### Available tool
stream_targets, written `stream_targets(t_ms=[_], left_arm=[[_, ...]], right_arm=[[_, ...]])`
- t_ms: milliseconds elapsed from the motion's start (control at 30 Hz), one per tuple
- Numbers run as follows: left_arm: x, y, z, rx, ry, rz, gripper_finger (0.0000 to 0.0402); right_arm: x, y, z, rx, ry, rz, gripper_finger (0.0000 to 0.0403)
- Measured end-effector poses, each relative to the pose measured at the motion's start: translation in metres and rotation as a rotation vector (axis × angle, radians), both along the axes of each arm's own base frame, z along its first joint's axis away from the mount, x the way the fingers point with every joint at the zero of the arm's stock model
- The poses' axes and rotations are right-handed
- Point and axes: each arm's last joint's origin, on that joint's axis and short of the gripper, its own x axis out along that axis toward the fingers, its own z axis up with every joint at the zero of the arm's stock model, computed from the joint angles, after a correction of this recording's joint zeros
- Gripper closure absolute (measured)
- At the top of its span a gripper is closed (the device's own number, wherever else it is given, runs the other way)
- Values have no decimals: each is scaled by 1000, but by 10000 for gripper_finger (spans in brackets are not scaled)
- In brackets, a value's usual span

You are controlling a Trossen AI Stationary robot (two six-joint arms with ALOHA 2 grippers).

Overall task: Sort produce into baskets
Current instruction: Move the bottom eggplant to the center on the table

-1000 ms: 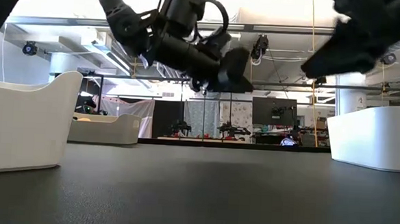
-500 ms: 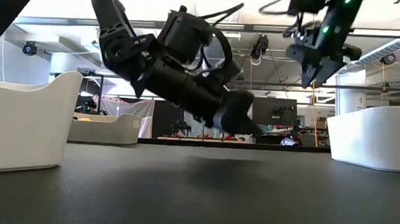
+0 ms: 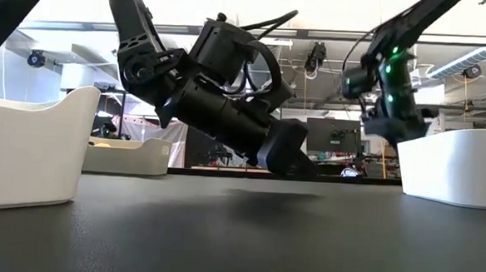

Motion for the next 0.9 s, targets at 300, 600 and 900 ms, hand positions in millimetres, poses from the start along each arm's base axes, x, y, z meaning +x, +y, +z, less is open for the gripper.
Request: stream_targets(t_ms=[300,600,900], left_arm=[[0,0,-2,-2,-3,-1,292],[1,0,-4,0,-1,-2,292],[1,0,-4,0,-2,-2,292]], right_arm=[[0,-25,-43,133,399,221,193],[5,-49,-77,254,450,207,225],[16,-69,-90,233,521,211,272]])
